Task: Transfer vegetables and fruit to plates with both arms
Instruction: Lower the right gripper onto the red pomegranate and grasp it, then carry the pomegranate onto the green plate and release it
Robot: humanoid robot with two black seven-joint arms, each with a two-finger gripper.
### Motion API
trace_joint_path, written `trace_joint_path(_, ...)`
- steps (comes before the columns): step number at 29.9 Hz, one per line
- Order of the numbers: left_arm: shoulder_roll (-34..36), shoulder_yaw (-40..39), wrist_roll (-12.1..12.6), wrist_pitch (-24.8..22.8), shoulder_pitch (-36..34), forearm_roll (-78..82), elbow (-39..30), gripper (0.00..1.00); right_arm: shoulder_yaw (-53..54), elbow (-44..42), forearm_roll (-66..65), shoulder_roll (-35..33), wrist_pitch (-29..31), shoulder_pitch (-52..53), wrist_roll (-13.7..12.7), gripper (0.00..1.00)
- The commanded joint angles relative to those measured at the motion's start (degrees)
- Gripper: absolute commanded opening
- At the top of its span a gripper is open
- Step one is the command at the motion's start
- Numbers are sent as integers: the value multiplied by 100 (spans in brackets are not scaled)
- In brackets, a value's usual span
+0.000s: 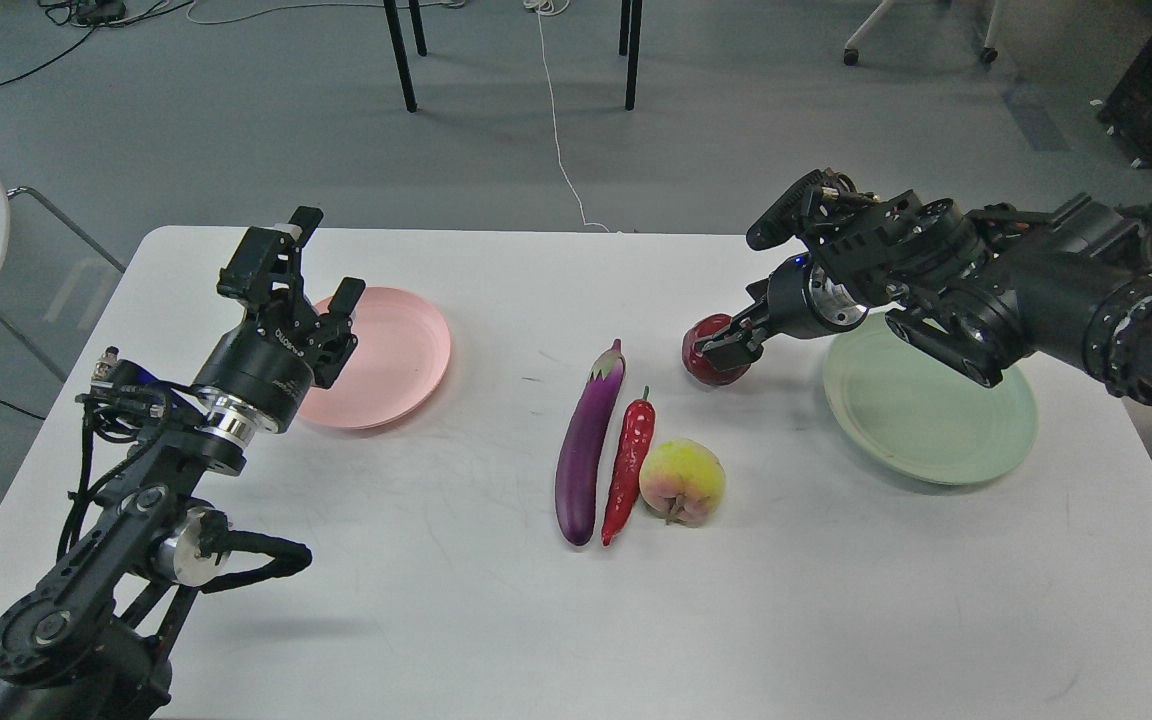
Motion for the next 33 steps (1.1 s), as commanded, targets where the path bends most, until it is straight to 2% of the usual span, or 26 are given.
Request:
trace_joint_path(1, 26, -8, 0, 0, 18, 0, -30, 98, -8, -129, 6, 116, -110, -79, 0, 99)
trace_joint_path(9, 52, -8, 0, 0, 97, 9, -92, 98, -34, -331, 6, 292, -374, -325, 0, 98)
trace_joint_path(17, 69, -8, 0, 0, 97, 9, -127, 98, -499, -340, 6, 328, -840, -457, 0, 92)
trace_joint_path(21, 70, -8, 0, 0, 97, 9, -162, 98, -535, -331, 6, 319, -875, -484, 0, 74)
trace_joint_path(23, 78, -8, 0, 0, 88, 9, -162, 98, -535, -323, 6, 310, -919, -475, 0, 55)
trace_joint_path(25, 78, -8, 0, 0, 97, 9, -162, 98, -535, -314, 15, 293, -1015, -475, 0, 44)
trace_joint_path(30, 113, -17, 0, 0, 88, 9, -171, 98, -509, -226, 41, 222, -1183, -343, 0, 44)
trace_joint_path(33, 140, -26, 0, 0, 88, 9, -171, 98, -465, 10, 41, -49, -1209, -54, 0, 44)
